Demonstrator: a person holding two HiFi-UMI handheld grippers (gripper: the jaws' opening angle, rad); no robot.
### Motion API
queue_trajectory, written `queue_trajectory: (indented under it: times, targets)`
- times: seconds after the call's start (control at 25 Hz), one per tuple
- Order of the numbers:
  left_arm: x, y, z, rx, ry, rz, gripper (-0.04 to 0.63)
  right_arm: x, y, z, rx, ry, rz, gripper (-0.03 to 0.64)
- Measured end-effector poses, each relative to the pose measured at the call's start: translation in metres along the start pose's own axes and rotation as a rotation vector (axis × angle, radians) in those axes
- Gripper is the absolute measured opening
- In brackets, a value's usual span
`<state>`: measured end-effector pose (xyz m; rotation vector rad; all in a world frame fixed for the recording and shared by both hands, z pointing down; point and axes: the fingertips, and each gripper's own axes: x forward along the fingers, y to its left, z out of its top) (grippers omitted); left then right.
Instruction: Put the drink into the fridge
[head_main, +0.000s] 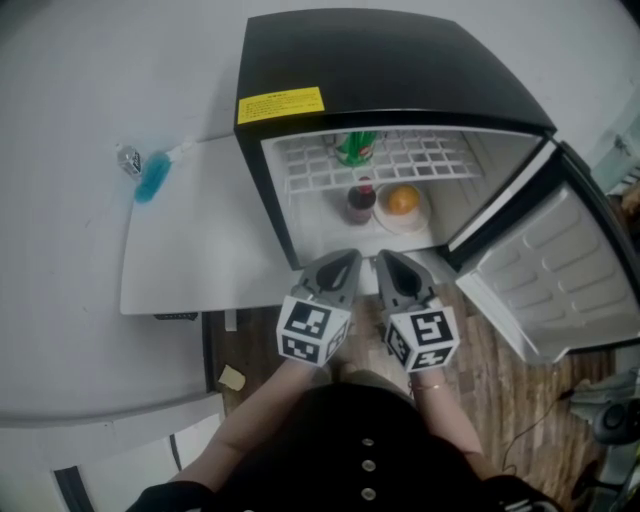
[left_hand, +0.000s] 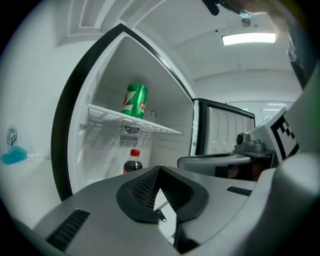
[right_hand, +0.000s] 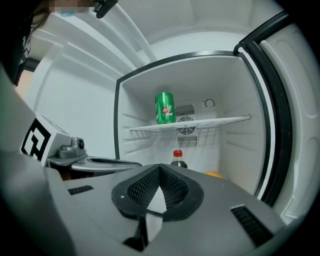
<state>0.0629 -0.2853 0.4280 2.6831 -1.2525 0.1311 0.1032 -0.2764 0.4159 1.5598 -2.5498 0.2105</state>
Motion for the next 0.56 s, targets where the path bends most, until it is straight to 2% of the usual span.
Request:
queue_trajectory:
  times: [0.24,0.36,0.56]
  targets:
    - [-0.002,-0.003,-0.002,-0.011,0.003,-0.008,0.006,-0.002,-0.002,-0.002,0.001,0.005,-0.01,0.008]
    - [-0.002,-0.004,-0.005,-0.038,0.003,-0.013,0.006,-0.001,0.002,-0.003,-0.003,0.013,0.006,0.008]
    - [-0.003,-0.004,-0.007,-0.04,0.009,-0.017,0.006,-0.001,0.009,-0.006,0.006,0.016,0.028,0.008]
